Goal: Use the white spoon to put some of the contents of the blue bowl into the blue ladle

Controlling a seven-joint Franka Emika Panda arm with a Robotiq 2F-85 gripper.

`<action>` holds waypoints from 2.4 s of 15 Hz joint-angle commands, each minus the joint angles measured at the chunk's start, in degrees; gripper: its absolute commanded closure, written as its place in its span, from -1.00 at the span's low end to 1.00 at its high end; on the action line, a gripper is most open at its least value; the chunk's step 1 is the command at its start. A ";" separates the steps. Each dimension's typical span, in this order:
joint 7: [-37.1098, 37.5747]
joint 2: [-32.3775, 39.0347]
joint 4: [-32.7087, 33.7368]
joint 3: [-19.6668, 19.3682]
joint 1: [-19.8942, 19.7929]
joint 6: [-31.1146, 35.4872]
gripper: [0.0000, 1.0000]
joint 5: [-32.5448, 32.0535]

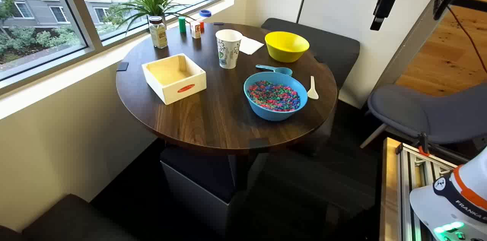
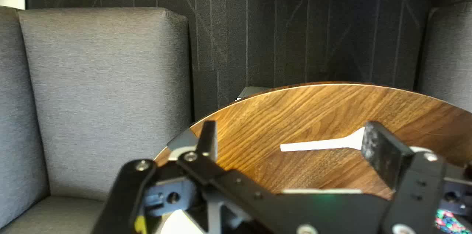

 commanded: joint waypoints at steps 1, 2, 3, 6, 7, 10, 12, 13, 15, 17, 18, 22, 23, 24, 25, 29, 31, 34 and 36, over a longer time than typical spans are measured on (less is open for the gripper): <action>0.20 0.01 0.12 -0.52 0.67 -0.17 -1.00 -0.20; 0.20 0.01 0.12 -0.52 0.67 -0.17 -1.00 -0.20; 0.20 0.01 0.12 -0.52 0.67 -0.17 -1.00 -0.20; 0.20 0.01 0.12 -0.52 0.67 -0.17 -1.00 -0.20; 0.20 0.01 0.12 -0.52 0.67 -0.17 -1.00 -0.20; 0.79 0.15 -0.59 -0.10 0.97 -0.28 -1.00 0.22; 2.61 0.36 -2.06 0.68 1.87 -0.25 -1.00 2.24; 4.36 0.45 -2.89 1.28 2.23 0.17 -1.00 3.13; 7.93 0.86 -3.90 2.31 2.77 0.82 -1.00 4.60; 14.22 1.68 -4.68 3.44 2.33 1.79 -1.00 5.29; 18.66 2.38 -4.85 4.16 1.75 1.60 -1.00 5.28; 31.52 3.37 -7.93 5.07 0.76 4.47 -1.00 5.84; 34.54 3.43 -9.29 5.11 0.58 6.79 -1.00 6.37; 37.38 3.56 -10.41 5.20 0.33 9.33 -1.00 6.86; 40.34 3.80 -11.63 5.45 -0.06 12.08 -1.00 6.80; 42.82 4.85 -12.18 5.58 -0.63 16.31 -1.00 6.21; 44.25 5.17 -12.71 5.74 -0.87 17.48 -1.00 6.30; 44.69 5.16 -12.70 5.81 -0.99 17.50 -1.00 6.38; 44.51 5.66 -13.15 5.71 -0.92 18.50 -1.00 6.65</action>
